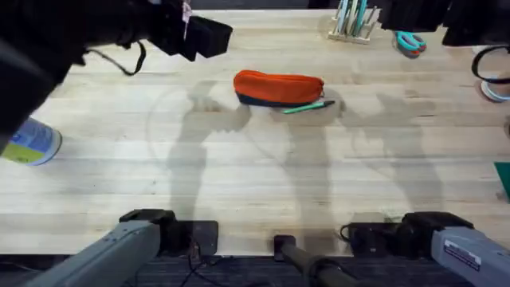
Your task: Unzip the bag, pick up the pens from the table one at a time and place them inside, then zip the bag closed.
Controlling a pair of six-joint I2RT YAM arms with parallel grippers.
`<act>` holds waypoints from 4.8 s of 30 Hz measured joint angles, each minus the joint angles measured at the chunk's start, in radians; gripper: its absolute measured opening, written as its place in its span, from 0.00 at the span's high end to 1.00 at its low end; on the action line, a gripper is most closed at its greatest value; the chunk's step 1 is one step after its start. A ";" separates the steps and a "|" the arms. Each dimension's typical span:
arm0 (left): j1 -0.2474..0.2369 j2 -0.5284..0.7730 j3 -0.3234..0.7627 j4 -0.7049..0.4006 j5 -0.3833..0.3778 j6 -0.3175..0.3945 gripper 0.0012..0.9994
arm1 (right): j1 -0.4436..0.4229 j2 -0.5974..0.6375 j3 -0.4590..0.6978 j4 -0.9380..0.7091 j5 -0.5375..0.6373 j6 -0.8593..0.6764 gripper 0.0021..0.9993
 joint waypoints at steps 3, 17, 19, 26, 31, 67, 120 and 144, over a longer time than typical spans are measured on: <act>0.000 0.067 0.012 -0.008 0.017 0.078 0.01 | 0.000 0.000 0.000 0.000 -0.004 0.000 0.00; 0.000 0.189 0.012 -0.015 0.227 0.429 0.01 | 0.000 0.000 0.001 -0.004 -0.009 0.000 0.00; 0.000 0.195 0.012 -0.007 0.234 0.445 0.01 | 0.000 0.000 0.001 -0.004 -0.009 0.000 0.00; 0.000 0.202 0.012 -0.008 0.245 0.465 0.01 | 0.000 0.000 0.001 -0.007 -0.009 0.000 0.00; 0.000 0.202 0.012 -0.010 0.248 0.469 0.01 | 0.000 0.000 0.001 -0.007 -0.009 0.000 0.00; 0.000 0.402 0.012 -0.137 0.181 0.798 0.01 | 0.000 0.000 0.001 -0.007 -0.009 0.000 0.00; -0.001 0.649 0.012 0.036 0.428 0.800 0.96 | 0.000 0.000 0.001 -0.007 -0.009 0.000 0.00; -0.001 0.649 0.012 0.036 0.428 0.800 0.96 | 0.000 0.042 0.003 -0.166 -0.123 -0.011 0.00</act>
